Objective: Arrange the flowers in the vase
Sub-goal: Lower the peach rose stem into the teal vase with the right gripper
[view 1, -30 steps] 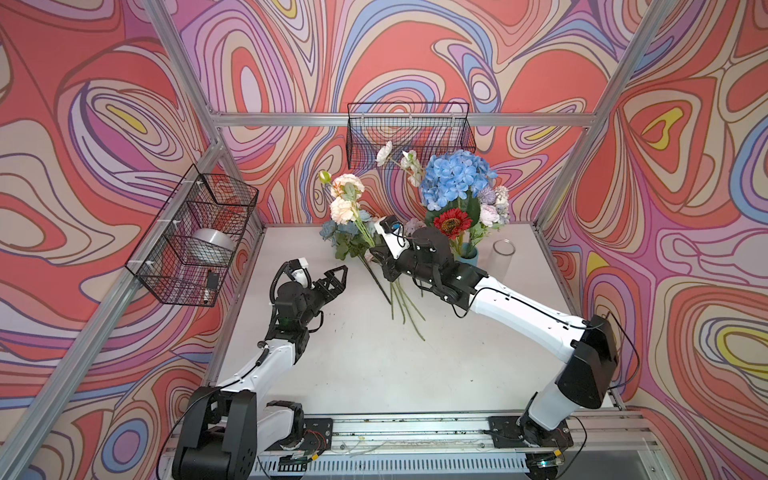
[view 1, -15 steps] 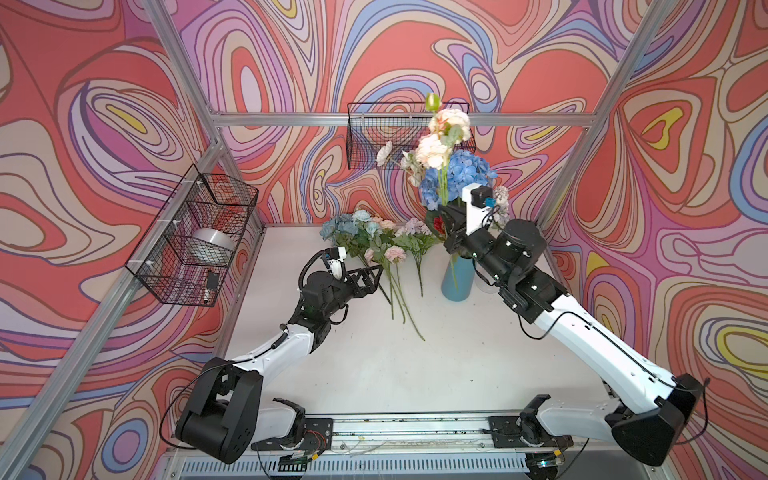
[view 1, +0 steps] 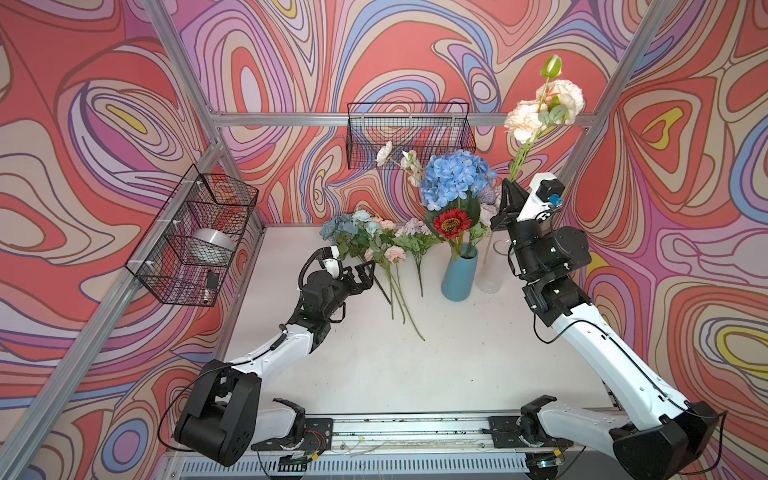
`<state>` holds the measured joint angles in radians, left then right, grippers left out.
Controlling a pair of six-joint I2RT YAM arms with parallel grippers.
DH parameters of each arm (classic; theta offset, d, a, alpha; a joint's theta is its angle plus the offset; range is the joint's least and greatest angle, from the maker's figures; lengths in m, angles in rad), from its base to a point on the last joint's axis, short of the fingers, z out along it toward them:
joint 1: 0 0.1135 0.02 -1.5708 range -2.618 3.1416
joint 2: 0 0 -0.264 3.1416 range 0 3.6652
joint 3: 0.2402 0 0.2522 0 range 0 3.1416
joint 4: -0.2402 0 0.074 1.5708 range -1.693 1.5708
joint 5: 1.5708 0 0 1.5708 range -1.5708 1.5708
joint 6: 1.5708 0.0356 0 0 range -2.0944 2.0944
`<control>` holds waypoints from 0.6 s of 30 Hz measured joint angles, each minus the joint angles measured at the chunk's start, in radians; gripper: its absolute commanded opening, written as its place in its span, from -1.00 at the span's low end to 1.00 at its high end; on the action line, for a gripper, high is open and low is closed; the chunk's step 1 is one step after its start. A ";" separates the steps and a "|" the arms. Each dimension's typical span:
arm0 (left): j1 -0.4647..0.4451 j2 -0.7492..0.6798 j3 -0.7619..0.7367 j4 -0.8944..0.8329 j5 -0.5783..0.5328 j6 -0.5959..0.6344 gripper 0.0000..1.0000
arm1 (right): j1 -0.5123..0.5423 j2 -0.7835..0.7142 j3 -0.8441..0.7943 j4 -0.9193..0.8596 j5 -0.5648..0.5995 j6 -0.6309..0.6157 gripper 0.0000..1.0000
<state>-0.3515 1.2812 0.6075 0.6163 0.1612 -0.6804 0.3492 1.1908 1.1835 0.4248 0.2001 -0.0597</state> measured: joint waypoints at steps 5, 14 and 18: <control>0.006 -0.034 -0.023 0.000 -0.053 0.004 1.00 | -0.042 0.052 -0.019 0.117 -0.056 0.055 -1.00; 0.198 -0.062 -0.179 0.016 -0.076 -0.121 1.00 | -0.047 0.129 -0.135 0.335 -0.117 0.117 -1.00; 0.254 -0.083 -0.251 0.006 -0.084 -0.177 1.00 | -0.055 0.160 -0.186 0.376 -0.120 0.145 -1.00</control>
<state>-0.0978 1.1980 0.3561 0.6224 0.0769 -0.8570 0.2939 1.3510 0.9974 0.8005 0.0803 0.0856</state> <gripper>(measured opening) 0.998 0.078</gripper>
